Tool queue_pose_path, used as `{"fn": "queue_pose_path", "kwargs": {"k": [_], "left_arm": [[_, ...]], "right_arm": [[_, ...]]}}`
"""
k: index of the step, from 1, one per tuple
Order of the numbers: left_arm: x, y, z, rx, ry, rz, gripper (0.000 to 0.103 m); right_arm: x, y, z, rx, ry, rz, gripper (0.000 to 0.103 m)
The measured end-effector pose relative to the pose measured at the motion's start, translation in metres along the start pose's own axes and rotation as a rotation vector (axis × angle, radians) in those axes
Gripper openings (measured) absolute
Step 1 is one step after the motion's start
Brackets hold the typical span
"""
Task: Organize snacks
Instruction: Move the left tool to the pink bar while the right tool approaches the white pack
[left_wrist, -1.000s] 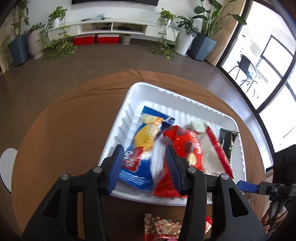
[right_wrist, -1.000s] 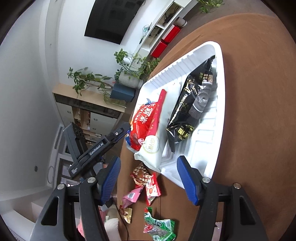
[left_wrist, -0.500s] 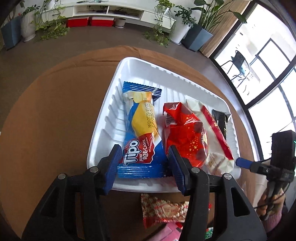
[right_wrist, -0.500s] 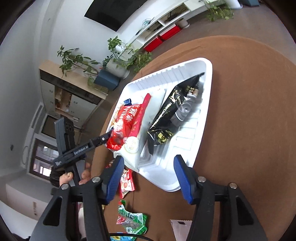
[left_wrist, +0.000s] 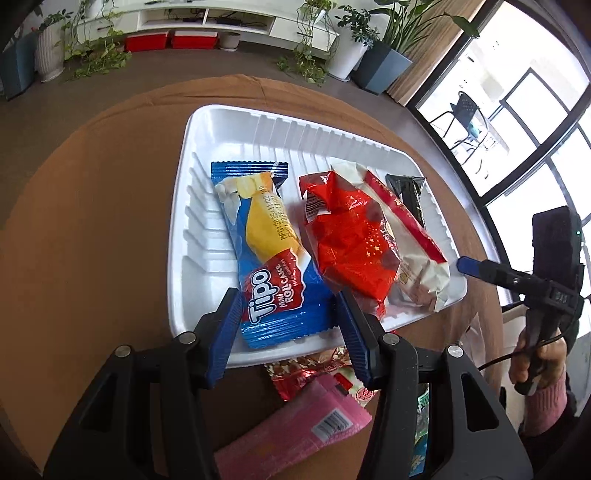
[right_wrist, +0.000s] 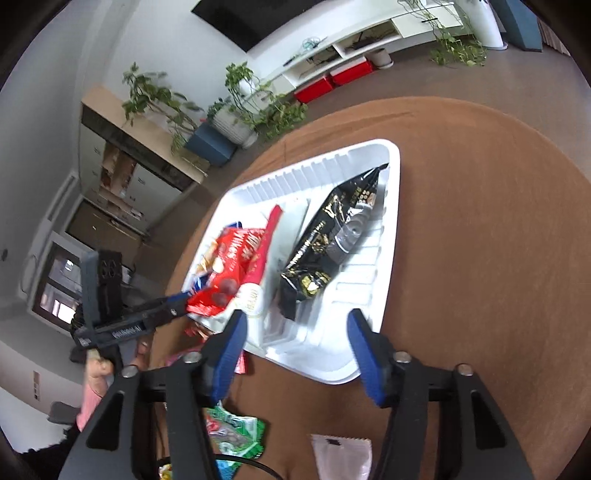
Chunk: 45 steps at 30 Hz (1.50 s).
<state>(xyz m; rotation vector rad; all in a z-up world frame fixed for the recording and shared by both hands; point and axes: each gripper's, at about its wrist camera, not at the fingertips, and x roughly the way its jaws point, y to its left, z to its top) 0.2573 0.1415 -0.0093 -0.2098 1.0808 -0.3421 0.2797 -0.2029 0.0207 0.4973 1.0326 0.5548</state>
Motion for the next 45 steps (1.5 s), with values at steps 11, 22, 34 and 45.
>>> {"fn": "queue_pose_path", "kwargs": {"k": [11,22,34,45], "left_arm": [[-0.063,-0.007,-0.036,0.068,-0.101,0.096,0.058],[-0.067,-0.022,-0.103,0.249,-0.025,0.193,0.058],[-0.044,-0.031,-0.112,0.36,0.008,0.267,0.058],[-0.024,-0.028,-0.107,0.382,0.034,0.272,0.058]], "right_arm": [[-0.049,0.037,-0.049,-0.151,-0.078,-0.093,0.075],[-0.05,0.047,-0.115,-0.312,-0.04,-0.279,0.078],[-0.031,0.041,-0.127,-0.352,-0.013,-0.376,0.078],[-0.023,0.041,-0.129,-0.392,0.004,-0.441,0.077]]}}
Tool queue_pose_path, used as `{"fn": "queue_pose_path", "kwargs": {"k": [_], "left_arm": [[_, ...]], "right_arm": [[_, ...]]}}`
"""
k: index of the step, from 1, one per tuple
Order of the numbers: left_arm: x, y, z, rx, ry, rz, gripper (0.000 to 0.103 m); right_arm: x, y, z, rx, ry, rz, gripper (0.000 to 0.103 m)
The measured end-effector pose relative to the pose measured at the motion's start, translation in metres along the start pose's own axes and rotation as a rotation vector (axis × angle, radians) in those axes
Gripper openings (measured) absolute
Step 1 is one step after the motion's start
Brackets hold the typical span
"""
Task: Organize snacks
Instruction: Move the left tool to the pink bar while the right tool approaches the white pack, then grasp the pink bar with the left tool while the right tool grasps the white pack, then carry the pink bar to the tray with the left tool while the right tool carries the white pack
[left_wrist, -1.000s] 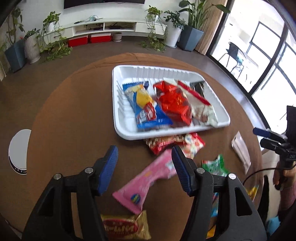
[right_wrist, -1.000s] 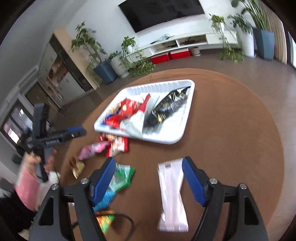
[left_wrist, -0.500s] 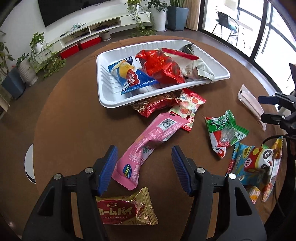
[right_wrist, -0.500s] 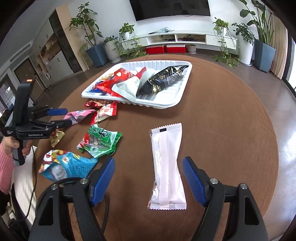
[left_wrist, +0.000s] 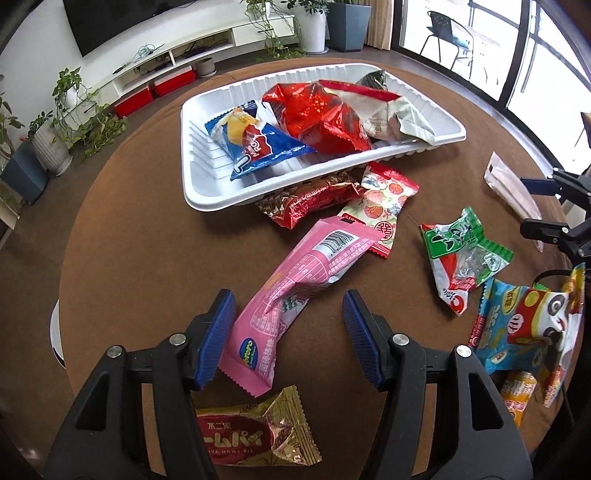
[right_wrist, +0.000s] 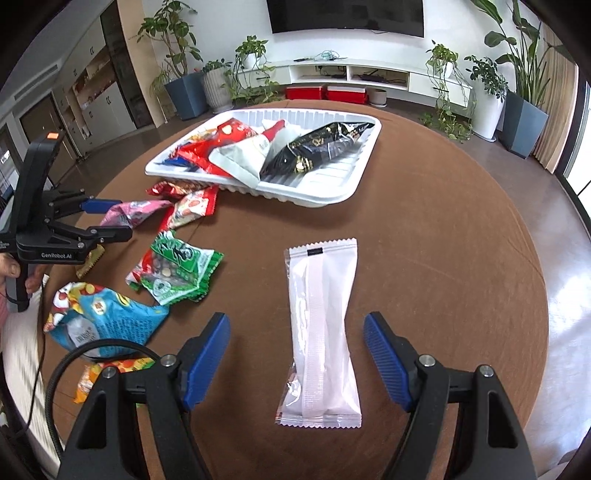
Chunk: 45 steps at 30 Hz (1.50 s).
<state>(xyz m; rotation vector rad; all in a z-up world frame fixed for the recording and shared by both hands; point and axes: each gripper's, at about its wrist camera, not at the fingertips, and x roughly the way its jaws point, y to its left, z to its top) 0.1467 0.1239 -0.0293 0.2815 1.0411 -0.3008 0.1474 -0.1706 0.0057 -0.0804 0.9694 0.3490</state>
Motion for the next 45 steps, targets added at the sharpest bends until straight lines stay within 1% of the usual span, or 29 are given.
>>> {"fn": "queue_pose_path", "kwargs": {"k": [3,6,7,8,9,10,11,12,13,14,15,18,22,25,29,34,38,41,45], "left_arm": [[0.007,-0.002,0.001,0.015,0.004,0.008,0.058],[0.01,-0.003,0.002,0.028,-0.004,-0.004,0.058],[0.011,-0.003,0.003,0.027,-0.002,-0.007,0.058],[0.012,-0.003,0.004,0.025,0.002,-0.013,0.056],[0.013,-0.002,0.006,0.023,0.004,-0.025,0.051],[0.013,-0.001,0.007,0.019,0.004,-0.045,0.046],[0.014,-0.001,0.008,0.015,0.007,-0.078,0.035],[0.015,0.0,0.009,0.01,0.01,-0.104,0.03],[0.016,-0.001,0.009,0.012,0.01,-0.101,0.029],[0.017,-0.002,0.01,0.018,0.009,-0.097,0.025],[0.018,-0.002,0.011,0.02,0.008,-0.11,0.025],[0.02,-0.001,0.011,0.01,0.005,-0.114,0.023],[0.017,0.007,0.01,-0.047,-0.002,-0.162,0.022],[0.011,0.014,0.01,-0.087,-0.018,-0.193,0.022],[-0.004,0.018,0.012,-0.115,-0.048,-0.232,0.022],[-0.019,0.018,0.021,-0.136,-0.083,-0.255,0.022],[-0.024,0.016,0.033,-0.149,-0.099,-0.26,0.022],[-0.023,0.018,0.045,-0.168,-0.107,-0.271,0.022],[-0.022,0.023,0.057,-0.2,-0.112,-0.289,0.022]], "right_arm": [[0.007,0.001,-0.002,-0.026,0.02,-0.031,0.066],[0.008,0.005,-0.005,-0.067,0.011,-0.066,0.059],[0.008,0.006,-0.006,-0.074,0.009,-0.067,0.053],[0.007,0.006,-0.006,-0.08,0.003,-0.065,0.044],[0.006,0.007,-0.006,-0.084,0.0,-0.068,0.04],[0.005,0.007,-0.006,-0.086,-0.003,-0.067,0.03],[0.005,0.006,-0.006,-0.083,-0.007,-0.064,0.03],[0.004,0.005,-0.007,-0.079,-0.009,-0.063,0.03],[0.004,0.004,-0.007,-0.078,-0.01,-0.061,0.029],[0.002,0.003,-0.008,-0.071,-0.015,-0.048,0.029],[0.002,0.001,-0.007,-0.06,-0.017,-0.033,0.029],[-0.002,-0.01,-0.008,0.008,-0.028,0.035,0.028],[-0.005,-0.032,-0.012,0.143,-0.036,0.155,0.028],[-0.008,-0.047,-0.014,0.227,-0.053,0.229,0.028],[-0.015,-0.061,-0.015,0.318,-0.08,0.309,0.028],[-0.019,-0.066,-0.012,0.376,-0.109,0.379,0.028],[-0.02,-0.066,0.001,0.404,-0.131,0.434,0.028],[-0.017,-0.063,0.015,0.428,-0.143,0.494,0.028],[-0.007,-0.05,0.049,0.43,-0.148,0.583,0.028]]}}
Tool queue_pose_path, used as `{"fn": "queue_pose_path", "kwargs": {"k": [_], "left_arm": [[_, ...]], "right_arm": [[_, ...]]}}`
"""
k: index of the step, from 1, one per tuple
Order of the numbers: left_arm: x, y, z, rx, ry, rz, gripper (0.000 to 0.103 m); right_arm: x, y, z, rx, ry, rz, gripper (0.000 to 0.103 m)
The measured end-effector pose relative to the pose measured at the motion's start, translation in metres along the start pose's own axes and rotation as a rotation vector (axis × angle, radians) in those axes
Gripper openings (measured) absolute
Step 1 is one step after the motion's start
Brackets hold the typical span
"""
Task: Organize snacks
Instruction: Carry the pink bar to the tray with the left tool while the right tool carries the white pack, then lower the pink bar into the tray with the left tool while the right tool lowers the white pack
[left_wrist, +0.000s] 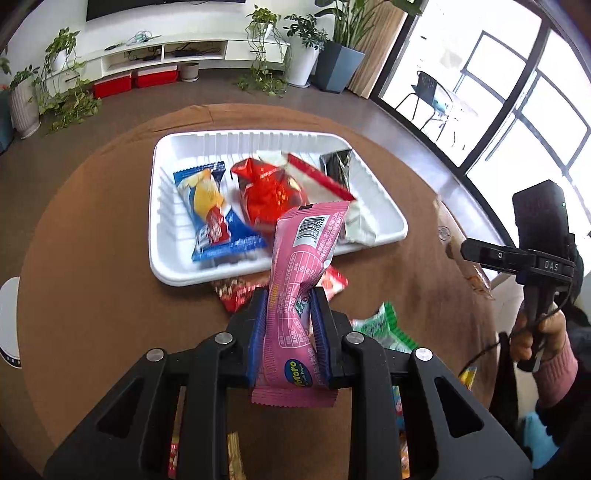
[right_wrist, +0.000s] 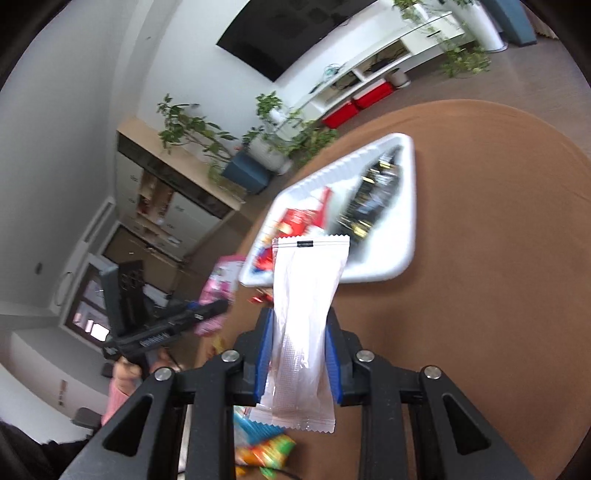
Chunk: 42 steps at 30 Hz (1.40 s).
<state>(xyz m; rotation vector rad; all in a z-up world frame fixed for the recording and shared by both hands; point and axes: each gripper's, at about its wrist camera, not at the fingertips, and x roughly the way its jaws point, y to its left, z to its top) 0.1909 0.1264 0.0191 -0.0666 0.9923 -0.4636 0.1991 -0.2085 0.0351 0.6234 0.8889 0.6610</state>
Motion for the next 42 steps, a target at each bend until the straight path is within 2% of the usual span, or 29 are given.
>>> {"fn": "queue_pose_path", "kwargs": {"k": [5,10,14,21,25,28,30,37,42], "left_arm": [[0.006,0.009,0.022,-0.049,-0.007,-0.008,0.022],[0.012,0.026,0.042,-0.107,-0.022,-0.018,0.022],[0.018,0.031,0.055,-0.114,-0.022,-0.016,0.022],[0.033,0.034,0.067,-0.142,-0.007,-0.023,0.022],[0.042,0.039,0.07,-0.166,0.003,-0.013,0.022],[0.047,0.043,0.072,-0.192,0.011,-0.01,0.022],[0.051,0.043,0.072,-0.201,0.016,-0.005,0.022],[0.057,0.04,0.073,-0.192,0.017,0.03,0.023],[0.06,0.039,0.073,-0.184,0.022,0.067,0.023]], "right_arm": [[0.043,0.016,0.037,0.015,0.028,0.078,0.028],[0.086,0.015,0.061,0.075,0.065,0.13,0.028],[0.117,0.006,0.075,0.132,0.096,0.134,0.028],[0.145,-0.016,0.085,0.238,0.123,0.121,0.028],[0.148,-0.026,0.089,0.269,0.123,0.081,0.027],[0.139,-0.031,0.093,0.243,0.101,-0.019,0.028],[0.134,-0.035,0.092,0.241,0.09,-0.069,0.023],[0.119,-0.041,0.091,0.2,0.049,-0.135,0.021],[0.108,-0.033,0.086,0.141,0.037,-0.178,0.025]]}}
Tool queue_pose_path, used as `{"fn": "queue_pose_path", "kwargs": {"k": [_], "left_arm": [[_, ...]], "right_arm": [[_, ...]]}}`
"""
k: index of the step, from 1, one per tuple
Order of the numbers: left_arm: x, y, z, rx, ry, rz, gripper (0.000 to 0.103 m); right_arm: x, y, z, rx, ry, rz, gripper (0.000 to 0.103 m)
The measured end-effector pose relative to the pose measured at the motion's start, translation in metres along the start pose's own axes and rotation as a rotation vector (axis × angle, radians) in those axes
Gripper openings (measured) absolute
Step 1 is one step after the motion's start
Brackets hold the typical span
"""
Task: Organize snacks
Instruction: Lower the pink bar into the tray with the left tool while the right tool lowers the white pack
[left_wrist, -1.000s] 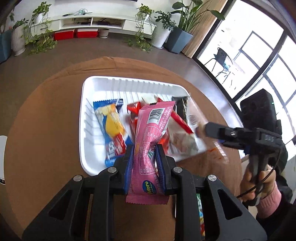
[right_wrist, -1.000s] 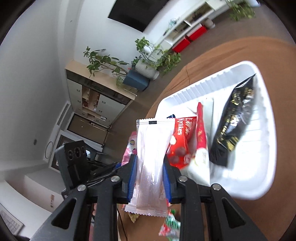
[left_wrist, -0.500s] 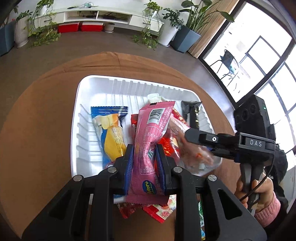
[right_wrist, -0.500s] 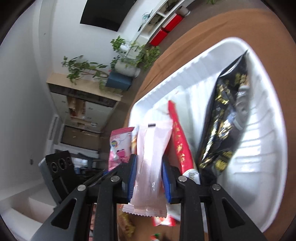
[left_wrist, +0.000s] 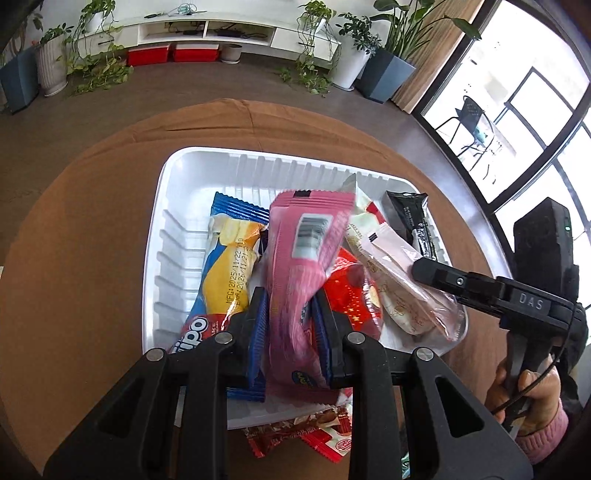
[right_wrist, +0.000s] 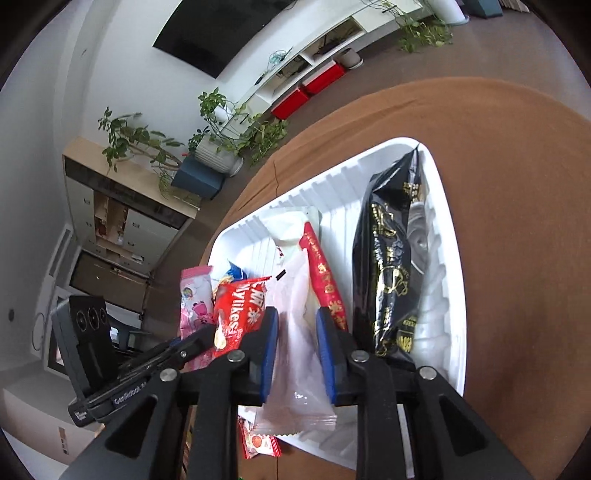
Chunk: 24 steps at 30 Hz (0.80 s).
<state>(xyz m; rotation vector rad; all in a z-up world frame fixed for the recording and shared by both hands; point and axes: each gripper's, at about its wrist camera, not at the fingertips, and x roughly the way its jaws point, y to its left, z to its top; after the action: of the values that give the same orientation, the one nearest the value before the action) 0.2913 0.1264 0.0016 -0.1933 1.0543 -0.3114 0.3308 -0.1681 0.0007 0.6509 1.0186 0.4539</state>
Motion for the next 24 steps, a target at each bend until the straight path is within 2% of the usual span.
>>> {"fn": "queue_pose_path", "kwargs": {"k": [8,11,14,19,21,24], "left_arm": [[0.004,-0.001,-0.001,0.016,-0.005,0.016,0.023],[0.005,0.0,-0.001,0.008,-0.006,0.009,0.023],[0.004,0.001,-0.001,0.003,-0.007,0.007,0.023],[0.003,0.002,-0.001,-0.003,-0.01,0.008,0.023],[0.002,0.002,-0.001,-0.006,-0.01,0.005,0.023],[0.002,0.003,-0.001,-0.012,-0.01,0.003,0.023]], "right_arm": [[-0.007,0.022,-0.013,-0.127,-0.024,-0.043,0.043],[-0.009,0.034,-0.015,-0.164,-0.04,-0.016,0.047],[-0.007,0.043,-0.017,-0.176,-0.019,0.048,0.056],[0.012,0.036,-0.014,-0.1,0.04,0.122,0.065],[0.019,0.026,-0.009,-0.041,0.042,0.135,0.065],[0.021,0.017,-0.003,0.012,0.025,0.107,0.062]]}}
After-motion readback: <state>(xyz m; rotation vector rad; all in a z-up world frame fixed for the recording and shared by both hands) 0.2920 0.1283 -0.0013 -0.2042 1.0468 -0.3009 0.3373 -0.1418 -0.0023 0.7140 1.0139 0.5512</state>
